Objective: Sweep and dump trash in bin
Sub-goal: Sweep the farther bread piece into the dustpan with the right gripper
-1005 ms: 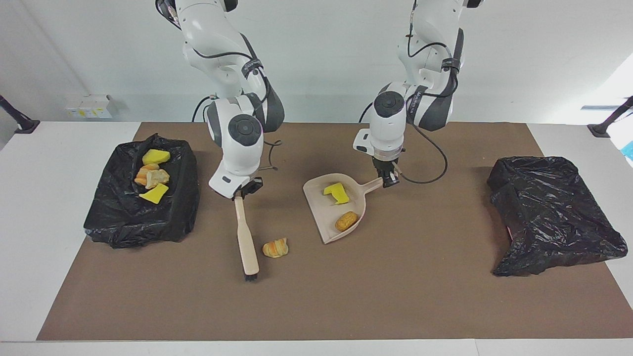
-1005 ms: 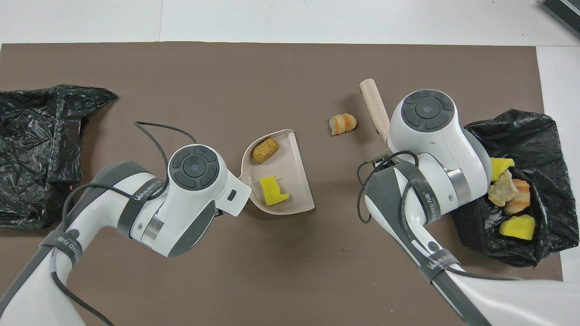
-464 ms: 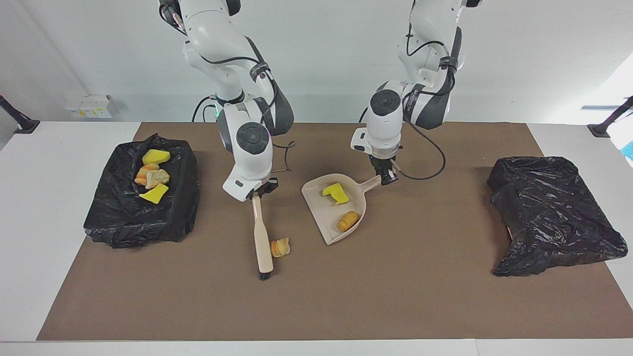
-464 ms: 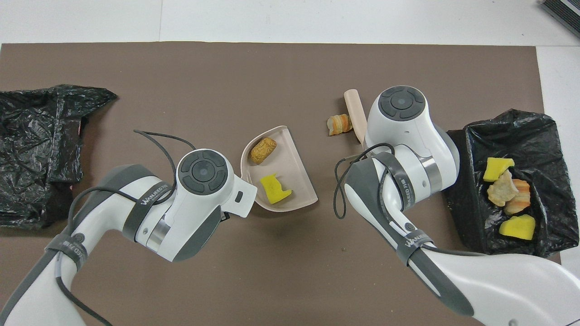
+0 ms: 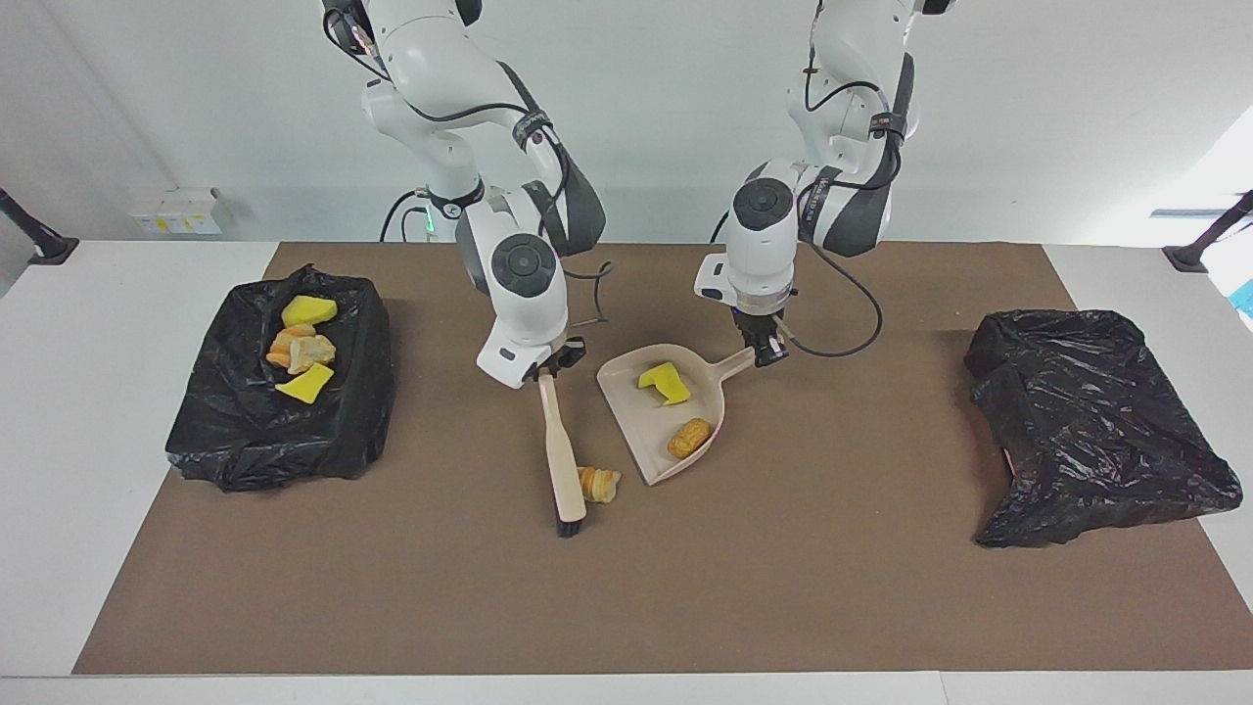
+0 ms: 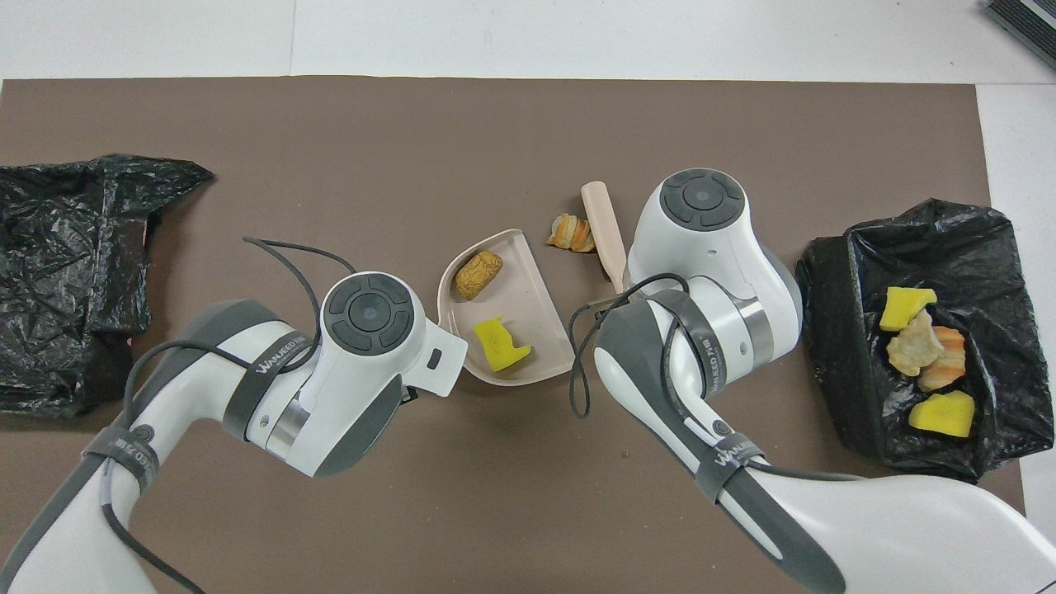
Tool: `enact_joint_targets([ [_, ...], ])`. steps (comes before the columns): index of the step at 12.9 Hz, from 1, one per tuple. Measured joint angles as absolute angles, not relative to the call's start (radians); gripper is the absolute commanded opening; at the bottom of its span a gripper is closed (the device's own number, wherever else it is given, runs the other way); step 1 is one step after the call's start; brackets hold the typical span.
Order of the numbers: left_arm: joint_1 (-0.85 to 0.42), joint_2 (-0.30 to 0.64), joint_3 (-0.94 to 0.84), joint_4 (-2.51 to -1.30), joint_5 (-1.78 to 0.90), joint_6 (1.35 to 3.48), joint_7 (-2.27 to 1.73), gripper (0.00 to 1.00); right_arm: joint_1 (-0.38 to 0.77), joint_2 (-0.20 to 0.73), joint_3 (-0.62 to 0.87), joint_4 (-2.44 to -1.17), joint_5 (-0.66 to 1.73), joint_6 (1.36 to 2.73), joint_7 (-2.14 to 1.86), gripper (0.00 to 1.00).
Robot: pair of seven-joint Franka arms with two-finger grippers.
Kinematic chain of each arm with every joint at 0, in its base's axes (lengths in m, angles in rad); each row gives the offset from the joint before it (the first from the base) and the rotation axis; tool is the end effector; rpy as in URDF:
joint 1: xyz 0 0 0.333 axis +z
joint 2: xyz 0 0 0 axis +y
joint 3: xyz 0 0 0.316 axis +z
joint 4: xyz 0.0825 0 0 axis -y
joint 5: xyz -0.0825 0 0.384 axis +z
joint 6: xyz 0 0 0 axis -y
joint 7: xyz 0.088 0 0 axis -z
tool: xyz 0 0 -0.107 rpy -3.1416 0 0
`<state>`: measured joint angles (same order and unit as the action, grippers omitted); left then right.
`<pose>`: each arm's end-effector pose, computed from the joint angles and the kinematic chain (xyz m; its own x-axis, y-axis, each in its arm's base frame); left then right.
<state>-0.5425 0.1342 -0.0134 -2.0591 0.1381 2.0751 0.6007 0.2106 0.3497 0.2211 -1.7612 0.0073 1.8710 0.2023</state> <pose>0.4787 -0.2890 0.3620 0.3310 -0.9295 -0.1625 -0.9430 -0.3319 -0.0221 0.5645 0.2500 0.3549 0.9457 0.2179 -0.2412 0.2162 -0.9758 -0.0336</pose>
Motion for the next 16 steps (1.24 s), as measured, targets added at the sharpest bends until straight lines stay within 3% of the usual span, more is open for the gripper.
enact_joint_targets([
  [16, -0.527, 0.134, -0.004, -2.065, 0.138, 2.108, 0.653, 0.00, 0.108, 0.248, 0.236, -1.893, 0.355, 1.850, -0.238, 0.00],
])
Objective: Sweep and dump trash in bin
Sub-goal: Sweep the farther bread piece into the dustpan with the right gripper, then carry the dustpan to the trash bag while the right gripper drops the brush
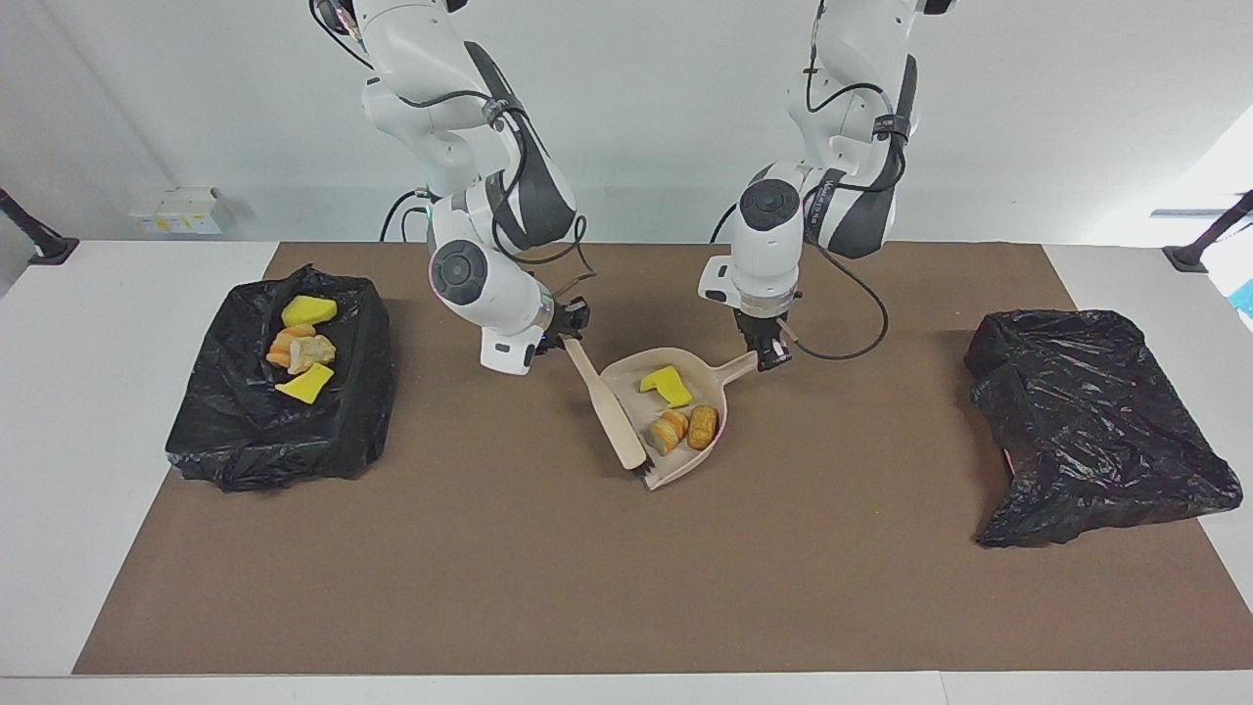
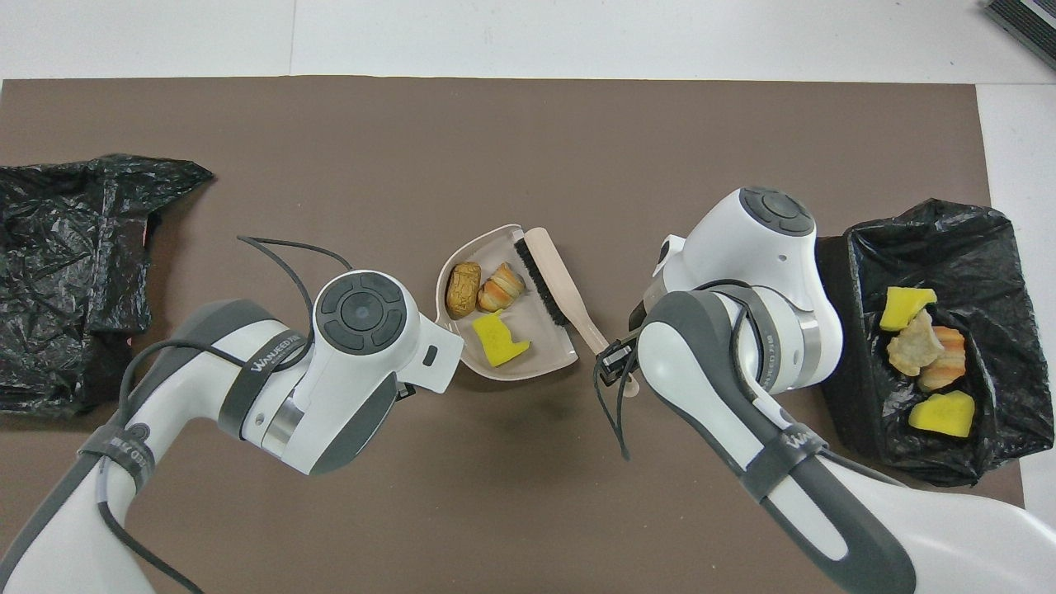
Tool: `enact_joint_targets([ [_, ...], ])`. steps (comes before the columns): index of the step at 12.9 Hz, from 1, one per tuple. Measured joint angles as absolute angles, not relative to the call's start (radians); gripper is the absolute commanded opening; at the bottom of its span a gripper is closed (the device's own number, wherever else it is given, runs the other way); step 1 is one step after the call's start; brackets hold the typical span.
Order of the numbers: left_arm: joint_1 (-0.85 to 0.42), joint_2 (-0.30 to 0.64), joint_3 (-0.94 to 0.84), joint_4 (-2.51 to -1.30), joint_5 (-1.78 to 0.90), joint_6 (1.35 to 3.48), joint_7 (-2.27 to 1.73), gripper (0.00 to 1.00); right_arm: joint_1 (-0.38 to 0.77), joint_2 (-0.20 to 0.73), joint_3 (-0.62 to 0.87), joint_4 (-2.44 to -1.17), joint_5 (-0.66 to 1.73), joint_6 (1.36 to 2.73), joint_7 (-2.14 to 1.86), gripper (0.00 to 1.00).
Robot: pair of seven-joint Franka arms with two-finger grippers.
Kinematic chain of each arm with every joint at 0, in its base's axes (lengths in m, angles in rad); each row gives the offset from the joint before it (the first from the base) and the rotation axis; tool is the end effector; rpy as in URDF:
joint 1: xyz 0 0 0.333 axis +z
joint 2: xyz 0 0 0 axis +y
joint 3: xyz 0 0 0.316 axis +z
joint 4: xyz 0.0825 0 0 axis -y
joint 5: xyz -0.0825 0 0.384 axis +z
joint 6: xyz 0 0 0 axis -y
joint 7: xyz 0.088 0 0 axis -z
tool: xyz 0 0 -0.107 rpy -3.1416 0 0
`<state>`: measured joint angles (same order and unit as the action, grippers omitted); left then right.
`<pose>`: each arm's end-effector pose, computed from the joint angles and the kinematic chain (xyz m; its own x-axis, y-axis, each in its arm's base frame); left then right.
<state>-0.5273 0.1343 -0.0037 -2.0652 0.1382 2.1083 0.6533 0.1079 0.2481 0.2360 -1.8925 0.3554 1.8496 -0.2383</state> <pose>0.4873 -0.2787 0.3618 0.3042 -0.9418 -0.1429 -0.9525 -0.3031 -0.0303 0.5403 0.2165 0.3631 0.8668 0.4525 -0.2096 0.3428 -0.8459 -0.4086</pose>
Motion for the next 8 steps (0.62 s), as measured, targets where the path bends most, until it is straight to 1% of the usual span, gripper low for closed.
enact_joint_targets([
  [3, -0.474, 0.135, 0.001, -2.059, 0.138, 2.108, 0.762, 0.00, 0.064, 0.155, 0.232, -1.896, 0.357, 1.786, -0.192, 0.00],
  [5, -0.422, 0.134, 0.003, -2.039, 0.136, 2.098, 0.845, 0.00, 0.062, 0.081, 0.232, -1.928, 0.347, 1.781, -0.103, 0.00],
  [6, -0.390, 0.134, 0.005, -2.016, 0.126, 2.074, 0.899, 0.00, 0.077, 0.049, 0.234, -1.956, 0.321, 1.795, -0.038, 0.00],
  [8, -0.325, 0.133, 0.006, -1.950, 0.103, 2.005, 1.015, 0.00, 0.169, 0.003, 0.238, -2.021, 0.275, 1.869, 0.142, 0.00],
])
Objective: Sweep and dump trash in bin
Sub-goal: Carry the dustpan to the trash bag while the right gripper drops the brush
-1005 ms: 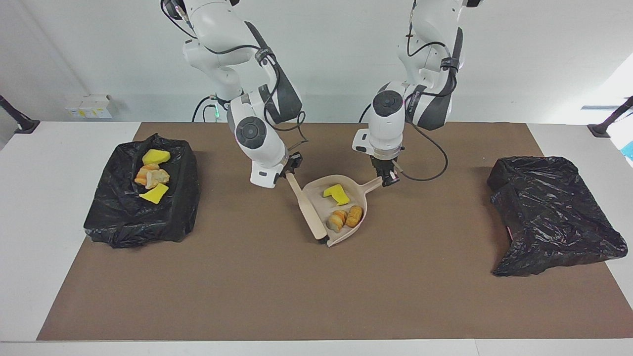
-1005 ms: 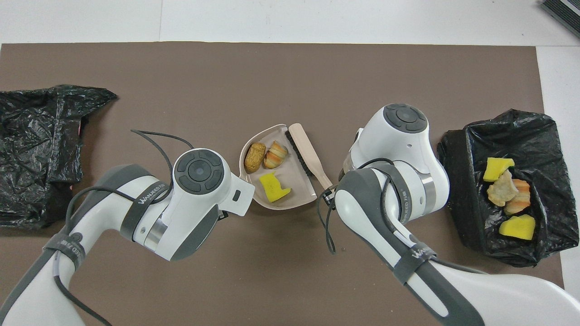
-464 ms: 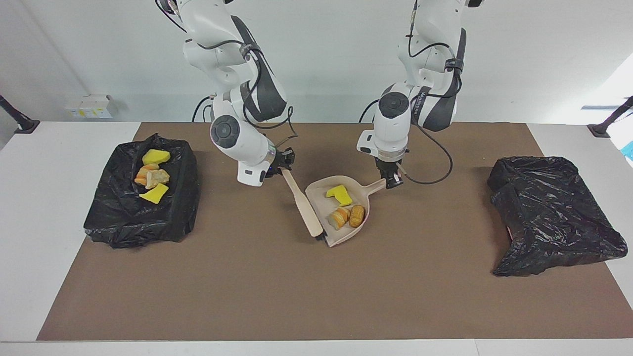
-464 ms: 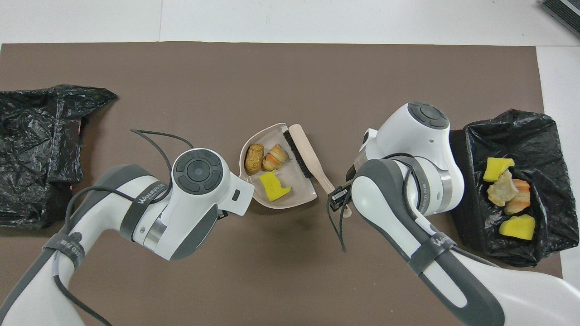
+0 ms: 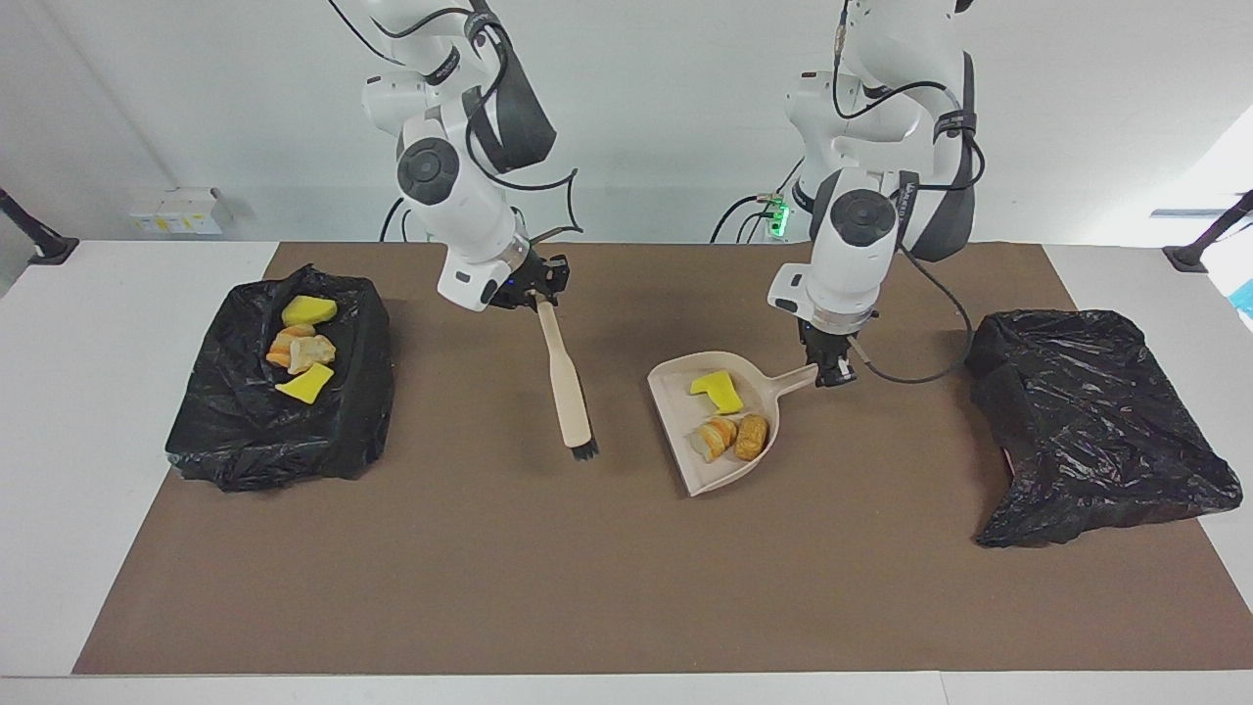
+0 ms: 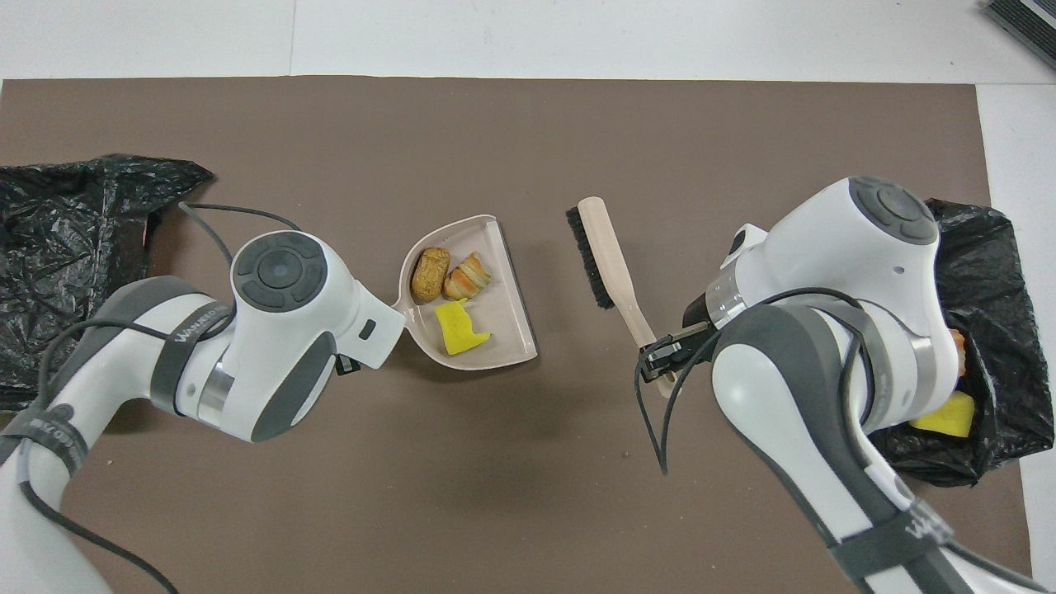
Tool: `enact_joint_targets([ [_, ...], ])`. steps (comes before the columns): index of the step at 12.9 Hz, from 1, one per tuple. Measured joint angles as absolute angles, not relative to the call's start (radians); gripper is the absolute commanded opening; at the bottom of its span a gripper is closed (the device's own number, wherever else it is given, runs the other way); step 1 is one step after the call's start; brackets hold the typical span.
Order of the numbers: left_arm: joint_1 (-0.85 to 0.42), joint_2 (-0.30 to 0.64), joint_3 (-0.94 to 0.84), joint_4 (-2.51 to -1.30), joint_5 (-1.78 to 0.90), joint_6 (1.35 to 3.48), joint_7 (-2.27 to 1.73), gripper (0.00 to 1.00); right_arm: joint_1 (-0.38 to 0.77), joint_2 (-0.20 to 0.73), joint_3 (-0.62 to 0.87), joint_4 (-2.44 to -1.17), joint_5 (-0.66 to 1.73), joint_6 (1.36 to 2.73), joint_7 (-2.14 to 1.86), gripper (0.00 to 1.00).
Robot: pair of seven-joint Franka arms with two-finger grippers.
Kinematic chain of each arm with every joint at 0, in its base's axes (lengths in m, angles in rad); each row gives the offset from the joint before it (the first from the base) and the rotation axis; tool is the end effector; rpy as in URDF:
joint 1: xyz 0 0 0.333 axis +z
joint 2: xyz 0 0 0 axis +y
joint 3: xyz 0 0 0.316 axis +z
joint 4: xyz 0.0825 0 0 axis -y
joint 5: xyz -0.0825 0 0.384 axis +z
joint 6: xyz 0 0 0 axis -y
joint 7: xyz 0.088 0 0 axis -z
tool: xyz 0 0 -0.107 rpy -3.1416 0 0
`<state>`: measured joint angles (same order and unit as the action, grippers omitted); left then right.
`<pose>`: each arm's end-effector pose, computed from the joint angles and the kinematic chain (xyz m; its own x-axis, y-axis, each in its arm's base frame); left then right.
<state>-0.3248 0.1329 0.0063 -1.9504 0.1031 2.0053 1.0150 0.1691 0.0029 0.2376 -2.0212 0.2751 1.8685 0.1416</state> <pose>0.5511 -0.1753 0.4056 0.1865 -0.9752 -0.1191 -0.9815 -0.1902 0.0201 0.4844 0.2312 0.4381 0.9633 0.1813 -0.1978 0.1368 -0.9661 -0.2192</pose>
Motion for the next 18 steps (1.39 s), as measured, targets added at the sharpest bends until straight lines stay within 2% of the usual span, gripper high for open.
enact_joint_targets([
  [5, -0.137, 0.128, 0.009, -1.803, 0.064, 1.858, 1.331, 0.00, 0.375, -0.089, 0.245, -2.116, 0.255, 1.891, 0.461, 0.00],
  [10, 0.088, 0.134, 0.013, -1.742, 0.026, 1.843, 1.618, 0.00, 0.560, -0.159, 0.250, -2.218, 0.255, 1.893, 0.688, 0.00],
  [15, 0.257, 0.184, 0.016, -1.647, 0.026, 1.842, 1.789, 0.00, 0.622, -0.224, 0.250, -2.325, 0.255, 1.921, 0.709, 0.00],
  [18, 0.323, 0.224, 0.019, -1.570, 0.064, 1.842, 1.828, 0.00, 0.662, -0.224, 0.251, -2.362, 0.256, 1.993, 0.744, 0.00],
])
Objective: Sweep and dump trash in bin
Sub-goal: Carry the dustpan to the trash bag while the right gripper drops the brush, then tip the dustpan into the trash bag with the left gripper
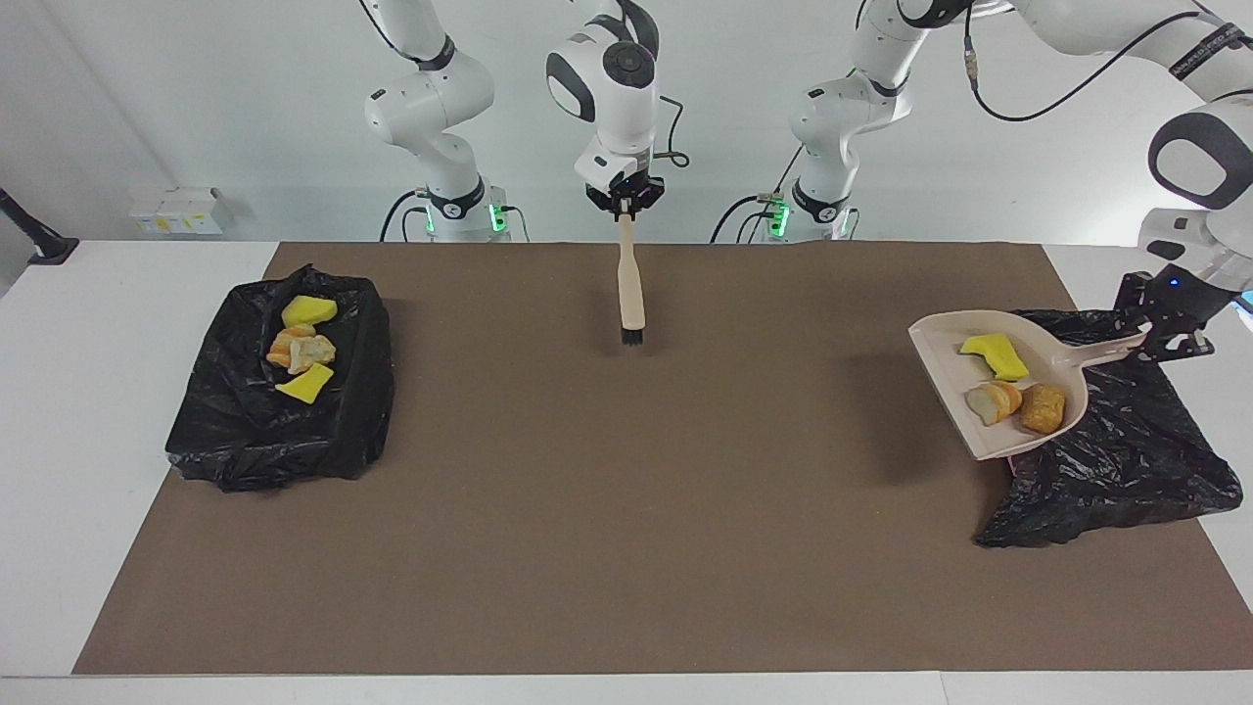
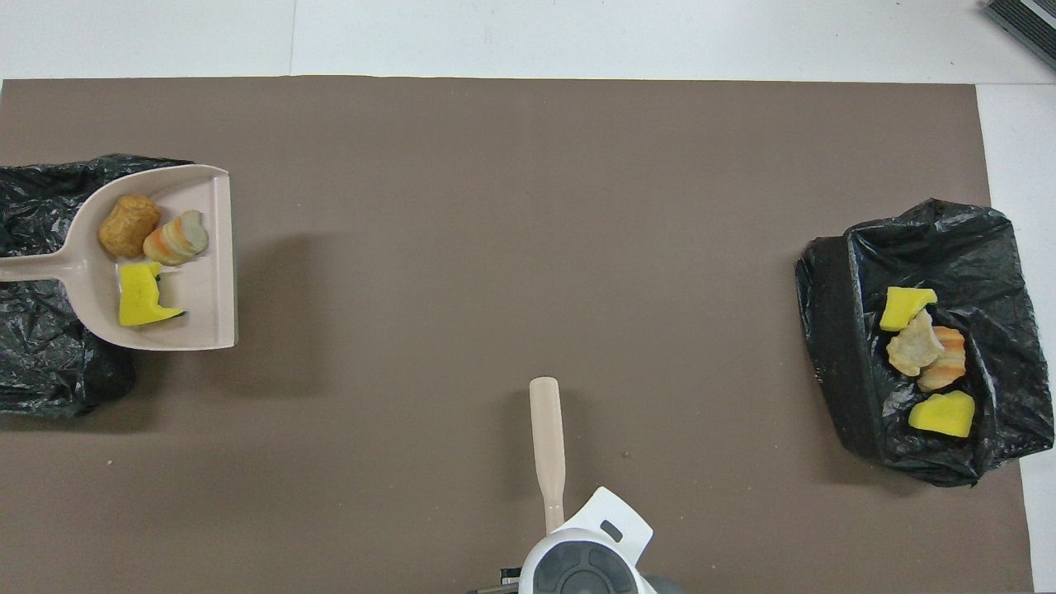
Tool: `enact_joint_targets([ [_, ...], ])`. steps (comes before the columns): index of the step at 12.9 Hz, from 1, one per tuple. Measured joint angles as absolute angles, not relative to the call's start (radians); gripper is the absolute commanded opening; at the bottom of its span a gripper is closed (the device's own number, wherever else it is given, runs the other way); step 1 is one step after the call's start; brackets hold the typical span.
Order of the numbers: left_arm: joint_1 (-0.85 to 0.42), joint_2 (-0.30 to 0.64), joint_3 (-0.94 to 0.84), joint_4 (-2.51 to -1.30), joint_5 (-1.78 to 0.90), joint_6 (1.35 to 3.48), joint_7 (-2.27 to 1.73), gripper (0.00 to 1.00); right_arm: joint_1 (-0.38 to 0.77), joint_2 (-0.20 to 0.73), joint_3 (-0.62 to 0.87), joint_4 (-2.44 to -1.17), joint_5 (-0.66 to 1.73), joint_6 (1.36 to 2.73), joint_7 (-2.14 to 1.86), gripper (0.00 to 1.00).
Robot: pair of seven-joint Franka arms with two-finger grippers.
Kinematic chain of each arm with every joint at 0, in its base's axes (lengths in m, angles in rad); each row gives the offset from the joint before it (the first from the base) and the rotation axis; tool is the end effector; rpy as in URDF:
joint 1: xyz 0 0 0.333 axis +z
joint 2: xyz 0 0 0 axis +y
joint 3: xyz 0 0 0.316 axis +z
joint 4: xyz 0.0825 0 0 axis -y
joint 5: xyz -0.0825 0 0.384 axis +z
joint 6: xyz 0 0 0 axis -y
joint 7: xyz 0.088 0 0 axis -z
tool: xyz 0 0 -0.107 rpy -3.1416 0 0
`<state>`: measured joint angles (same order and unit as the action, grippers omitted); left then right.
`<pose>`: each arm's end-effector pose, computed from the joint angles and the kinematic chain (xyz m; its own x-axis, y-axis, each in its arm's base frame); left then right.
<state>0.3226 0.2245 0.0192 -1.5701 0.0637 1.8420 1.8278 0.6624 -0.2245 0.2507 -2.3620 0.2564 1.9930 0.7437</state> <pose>0.5984 0.2171 0.5154 0.0694 -0.9947 -0.0761 -0.9973 -0.0674 -0.0284 0.2629 0.3677 0.4020 0.9742 0.0367 -0.2226 0.0350 -0.9993 -0.0116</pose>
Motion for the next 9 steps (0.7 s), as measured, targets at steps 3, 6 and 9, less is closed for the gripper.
enact_joint_targets([
  [3, 0.379, 0.275, 0.020, -1.472, 0.143, 1.845, 1.868, 0.00, 0.712, -0.192, 0.251, -2.393, 0.261, 2.066, 0.778, 0.00],
  [6, 0.391, 0.301, 0.018, -1.429, 0.266, 1.885, 1.882, 0.00, 0.748, -0.137, 0.252, -2.397, 0.270, 2.126, 0.801, 0.00],
  [9, 0.381, 0.304, 0.004, -1.428, 0.463, 1.938, 1.847, 0.00, 0.751, -0.122, 0.251, -2.397, 0.270, 2.134, 0.802, 0.00],
])
